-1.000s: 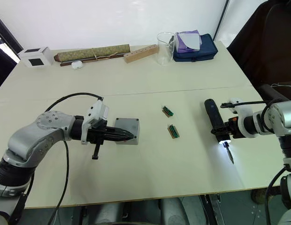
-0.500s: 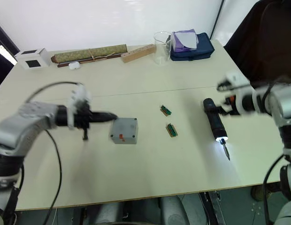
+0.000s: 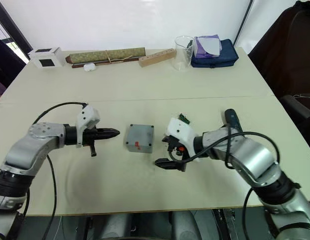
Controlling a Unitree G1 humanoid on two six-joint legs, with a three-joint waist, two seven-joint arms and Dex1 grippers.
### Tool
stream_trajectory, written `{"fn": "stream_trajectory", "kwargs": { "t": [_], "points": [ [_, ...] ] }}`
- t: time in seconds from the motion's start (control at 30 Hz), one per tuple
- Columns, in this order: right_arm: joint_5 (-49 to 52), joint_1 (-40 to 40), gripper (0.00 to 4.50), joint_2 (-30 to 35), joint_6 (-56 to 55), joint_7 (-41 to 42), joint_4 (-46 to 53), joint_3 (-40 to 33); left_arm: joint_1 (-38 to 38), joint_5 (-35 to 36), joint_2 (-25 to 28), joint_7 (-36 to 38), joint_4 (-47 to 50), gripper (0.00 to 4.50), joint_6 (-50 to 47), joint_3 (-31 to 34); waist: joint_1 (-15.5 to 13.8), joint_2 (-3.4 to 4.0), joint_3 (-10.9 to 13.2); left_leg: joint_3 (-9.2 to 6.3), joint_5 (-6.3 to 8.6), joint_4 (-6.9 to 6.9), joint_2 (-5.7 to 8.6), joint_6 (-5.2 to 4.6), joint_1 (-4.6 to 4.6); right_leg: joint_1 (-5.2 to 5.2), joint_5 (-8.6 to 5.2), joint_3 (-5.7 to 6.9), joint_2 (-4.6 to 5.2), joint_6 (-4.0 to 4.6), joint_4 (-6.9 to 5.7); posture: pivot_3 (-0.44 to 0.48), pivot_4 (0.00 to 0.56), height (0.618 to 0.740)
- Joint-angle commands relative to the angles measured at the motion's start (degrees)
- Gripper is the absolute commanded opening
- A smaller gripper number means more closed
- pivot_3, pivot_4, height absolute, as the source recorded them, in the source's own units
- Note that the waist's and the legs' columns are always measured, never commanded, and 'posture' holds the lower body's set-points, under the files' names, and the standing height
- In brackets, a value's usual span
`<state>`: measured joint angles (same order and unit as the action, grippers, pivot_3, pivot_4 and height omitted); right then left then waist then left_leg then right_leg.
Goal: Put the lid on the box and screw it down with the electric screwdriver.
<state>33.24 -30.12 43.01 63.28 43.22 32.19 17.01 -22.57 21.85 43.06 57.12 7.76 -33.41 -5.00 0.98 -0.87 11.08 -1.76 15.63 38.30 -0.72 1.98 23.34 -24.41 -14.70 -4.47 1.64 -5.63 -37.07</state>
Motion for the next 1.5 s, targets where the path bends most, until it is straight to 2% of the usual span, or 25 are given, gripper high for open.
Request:
{"fn": "stream_trajectory", "kwargs": {
  "t": [0.03, 0.2, 0.33, 0.47, 0.67, 0.83, 0.97, 1.07, 1.2, 1.33, 1.5],
  "points": [
    [-1.7, -2.1, 4.45, -2.2, -0.5, -1.0, -2.2, 1.3, -0.4, -1.4, -0.9, -0.9, 1.5, 0.0, 1.1, -0.9, 0.0, -0.01, 0.0, -0.01, 0.0, 0.0, -0.01, 0.0, -0.01, 0.01, -0.02, 0.0, -0.04, 0.05, -0.01, 0.0, 0.15, 0.74],
    [-2.2, -3.5, 4.45, -4.3, -1.1, 2.6, -7.1, 5.3, -5.2, -5.2, -3.2, 2.0, -3.8, 0.0, 5.5, -6.0, 0.0, 0.0, 0.0, -0.1, 0.0, -0.02, -0.03, 0.0, -0.02, -0.02, 0.08, 0.05, -0.13, -0.11, -0.12, 0.0, 0.15, 0.74],
    [5.2, -3.7, 4.45, -7.3, 3.3, 5.2, -4.8, 1.5, -10.0, -7.8, -5.7, 5.1, -10.7, 0.0, 9.9, -9.0, 0.0, 0.0, 0.0, -0.11, -0.01, -0.02, -0.02, 0.0, 0.01, -0.04, 0.09, 0.05, -0.12, -0.11, -0.15, 0.0, 0.15, 0.74],
    [6.0, -2.9, 4.45, -7.0, 3.9, 5.0, -2.9, 1.3, -12.8, -10.4, -8.7, 5.0, -16.7, 0.0, 14.3, -9.3, -0.1, -0.01, 0.0, -0.12, 0.0, -0.02, 0.0, 0.0, 0.01, -0.03, 0.1, 0.06, -0.09, -0.11, -0.15, 0.0, 0.15, 0.74],
    [3.8, -3.9, 4.45, -0.5, -0.1, 7.4, -2.4, -0.6, -13.8, -13.2, -6.4, 6.4, -19.9, 0.0, 16.8, -8.7, 0.1, 0.0, 0.0, -0.13, 0.0, -0.02, 0.0, -0.01, 0.02, -0.04, 0.09, 0.07, -0.1, -0.12, -0.15, 0.0, 0.15, 0.74],
    [-1.4, -5.3, 4.45, 4.4, -5.9, 9.9, -4.2, 0.9, -11.6, -14.0, -2.6, 8.7, -17.4, 0.0, 16.2, -8.6, 0.2, 0.0, 0.0, -0.14, 0.0, -0.04, -0.03, -0.01, 0.0, -0.05, 0.09, 0.07, -0.13, -0.12, -0.17, 0.0, 0.15, 0.74],
    [-13.7, -9.1, 4.45, 2.7, -19.4, 10.7, -16.3, 7.5, -0.8, -7.3, 1.7, 10.7, -0.7, 0.0, 6.2, -6.4, 1.4, -0.01, 0.0, -0.02, 0.0, -0.06, -0.05, -0.01, -0.01, -0.07, 0.09, 0.02, -0.06, -0.12, -0.13, 0.0, 0.15, 0.74],
    [-19.5, -10.6, 4.45, -0.2, -27.2, 13.6, -22.8, 12.3, 2.2, -6.9, -0.6, 6.9, 4.1, 0.0, 3.1, -6.7, 1.3, -0.01, 0.0, -0.03, 0.0, -0.07, -0.06, -0.01, 0.0, -0.07, 0.09, 0.03, -0.03, -0.12, -0.15, 0.0, 0.15, 0.74],
    [-23.3, -11.5, 4.45, -3.5, -31.1, 15.5, -27.4, 13.7, 2.5, -7.7, -2.6, 4.2, 6.8, 0.0, 1.2, -7.9, 1.2, -0.02, 0.0, -0.16, -0.01, -0.05, -0.04, 0.0, 0.02, -0.07, 0.1, 0.09, -0.1, -0.12, -0.21, 0.0, 0.15, 0.74],
    [-22.7, -10.6, 4.45, -4.7, -30.7, 18.8, -26.5, 13.0, 1.6, -8.3, -3.7, 2.0, 5.7, 0.0, 1.2, -7.4, 1.3, -0.02, 0.0, -0.14, -0.01, -0.05, -0.02, 0.0, 0.01, -0.07, 0.1, 0.08, -0.06, -0.11, -0.22, 0.0, 0.15, 0.74],
    [-19.6, -7.7, 4.45, -4.5, -26.2, 20.8, -19.6, 11.0, 0.5, -9.1, -3.4, 1.6, 2.8, 0.0, 3.2, -6.7, 1.4, -0.02, 0.0, -0.18, -0.01, -0.06, -0.03, 0.0, -0.01, -0.07, 0.1, 0.1, -0.08, -0.11, -0.27, 0.0, 0.15, 0.74]
  ]
}}
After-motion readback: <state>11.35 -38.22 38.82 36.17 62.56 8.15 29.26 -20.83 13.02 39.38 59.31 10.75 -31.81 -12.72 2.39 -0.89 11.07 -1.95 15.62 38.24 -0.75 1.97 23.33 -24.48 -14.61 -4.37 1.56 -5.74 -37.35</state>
